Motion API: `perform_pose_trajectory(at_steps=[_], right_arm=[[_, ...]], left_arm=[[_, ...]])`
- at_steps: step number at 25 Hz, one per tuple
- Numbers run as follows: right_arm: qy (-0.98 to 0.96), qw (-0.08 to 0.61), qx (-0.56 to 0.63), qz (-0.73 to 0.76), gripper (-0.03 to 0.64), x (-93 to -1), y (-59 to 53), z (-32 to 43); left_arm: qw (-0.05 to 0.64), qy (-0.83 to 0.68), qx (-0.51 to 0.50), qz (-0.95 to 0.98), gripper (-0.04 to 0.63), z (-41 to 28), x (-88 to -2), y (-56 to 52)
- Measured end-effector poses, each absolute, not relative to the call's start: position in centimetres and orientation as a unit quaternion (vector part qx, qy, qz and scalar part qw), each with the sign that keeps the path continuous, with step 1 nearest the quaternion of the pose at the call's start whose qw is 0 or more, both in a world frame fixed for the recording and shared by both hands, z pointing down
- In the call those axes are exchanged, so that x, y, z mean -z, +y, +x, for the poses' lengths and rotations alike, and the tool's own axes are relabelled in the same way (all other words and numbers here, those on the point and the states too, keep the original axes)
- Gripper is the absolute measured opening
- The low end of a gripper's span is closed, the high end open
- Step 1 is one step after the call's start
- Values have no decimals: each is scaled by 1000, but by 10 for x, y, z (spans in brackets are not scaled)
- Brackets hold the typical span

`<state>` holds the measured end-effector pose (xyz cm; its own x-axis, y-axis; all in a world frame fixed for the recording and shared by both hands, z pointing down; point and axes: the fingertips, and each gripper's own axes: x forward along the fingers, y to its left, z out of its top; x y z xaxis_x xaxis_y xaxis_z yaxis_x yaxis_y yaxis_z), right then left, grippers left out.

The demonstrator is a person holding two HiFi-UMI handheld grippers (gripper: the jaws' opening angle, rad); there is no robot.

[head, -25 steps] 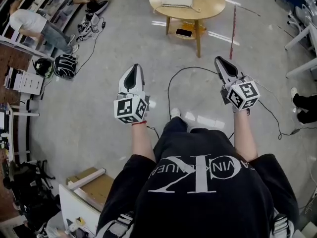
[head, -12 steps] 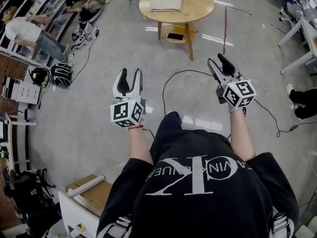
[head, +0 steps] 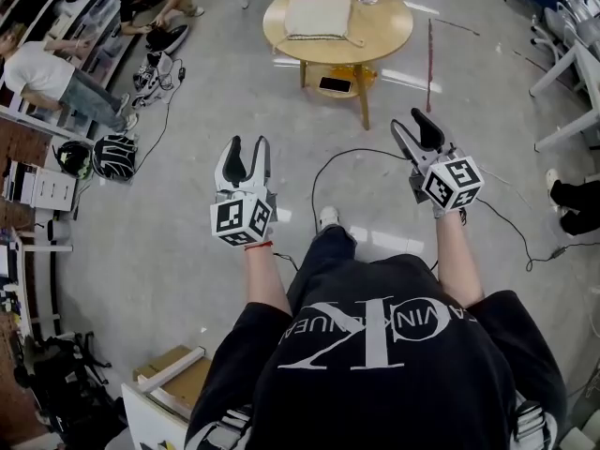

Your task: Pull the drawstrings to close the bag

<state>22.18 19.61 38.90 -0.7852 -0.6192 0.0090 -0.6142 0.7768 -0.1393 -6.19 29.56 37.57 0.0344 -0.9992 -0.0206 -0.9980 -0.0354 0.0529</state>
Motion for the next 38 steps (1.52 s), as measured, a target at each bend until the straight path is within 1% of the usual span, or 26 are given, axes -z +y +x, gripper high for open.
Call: perform_pose_trajectory(at_steps=[11, 21, 26, 32, 38], right_arm=[[941, 6, 85, -326, 201, -398, 95, 154], [937, -6, 93, -337, 201, -413, 33, 99], [933, -24, 102, -345, 201, -427, 20, 91], [929, -44, 119, -349, 201, -447, -7, 97], [928, -68, 124, -344, 200, -460, -58, 90]], left_arm=[[23, -679, 7, 733, 206, -123, -383, 183], [29, -657, -2, 753, 206, -175, -396, 106], [49, -648, -5, 760, 206, -180, -416, 86], [77, -629, -23, 773, 206, -161, -445, 56], [92, -625, -29, 774, 206, -161, -455, 6]])
